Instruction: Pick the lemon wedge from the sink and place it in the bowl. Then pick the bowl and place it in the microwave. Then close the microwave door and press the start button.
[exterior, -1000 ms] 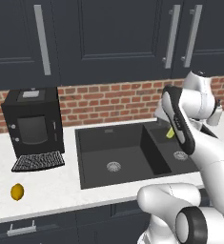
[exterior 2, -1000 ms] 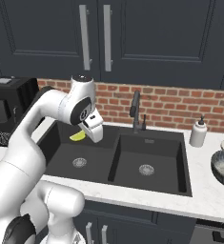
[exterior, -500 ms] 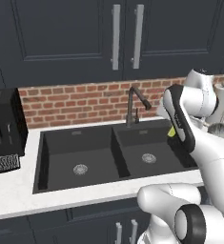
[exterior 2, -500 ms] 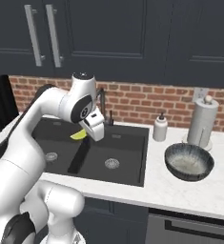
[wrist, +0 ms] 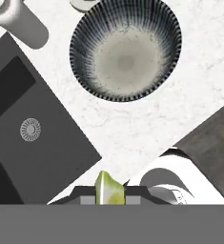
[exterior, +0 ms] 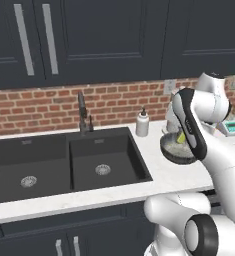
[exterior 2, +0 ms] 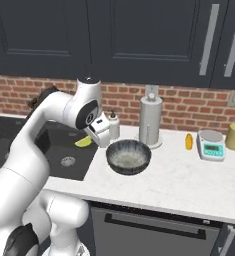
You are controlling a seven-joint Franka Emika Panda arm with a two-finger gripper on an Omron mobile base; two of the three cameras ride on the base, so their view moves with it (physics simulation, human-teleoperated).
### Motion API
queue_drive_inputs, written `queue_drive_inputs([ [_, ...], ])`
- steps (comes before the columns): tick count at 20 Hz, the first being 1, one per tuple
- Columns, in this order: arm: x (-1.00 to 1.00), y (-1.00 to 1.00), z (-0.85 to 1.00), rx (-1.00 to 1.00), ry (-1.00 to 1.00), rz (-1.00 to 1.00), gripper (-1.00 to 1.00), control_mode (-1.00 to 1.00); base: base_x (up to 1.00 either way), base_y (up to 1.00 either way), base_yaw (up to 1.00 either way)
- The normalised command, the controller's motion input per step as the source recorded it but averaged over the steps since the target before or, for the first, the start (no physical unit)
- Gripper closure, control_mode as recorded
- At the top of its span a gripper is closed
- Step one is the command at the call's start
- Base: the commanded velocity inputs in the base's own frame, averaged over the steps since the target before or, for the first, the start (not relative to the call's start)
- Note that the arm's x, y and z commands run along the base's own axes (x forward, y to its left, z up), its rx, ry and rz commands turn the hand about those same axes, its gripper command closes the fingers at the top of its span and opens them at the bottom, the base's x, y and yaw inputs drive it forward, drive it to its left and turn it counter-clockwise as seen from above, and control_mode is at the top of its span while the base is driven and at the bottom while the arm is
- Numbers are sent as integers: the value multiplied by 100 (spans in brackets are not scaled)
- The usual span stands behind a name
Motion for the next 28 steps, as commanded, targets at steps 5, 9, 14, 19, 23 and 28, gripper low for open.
queue_drive_inputs([
  [5,0,0,0,0,0,0,100,100,13,-56,0],
  [9,0,0,0,0,0,0,100,100,41,-1,0],
  [14,17,-7,-2,0,0,0,100,-100,38,0,0],
  [19,17,-20,-29,0,0,0,100,-100,0,0,0],
  [23,20,-1,-47,0,0,0,100,-100,0,0,0],
  [28,36,-1,-59,0,0,0,100,-100,0,0,0],
])
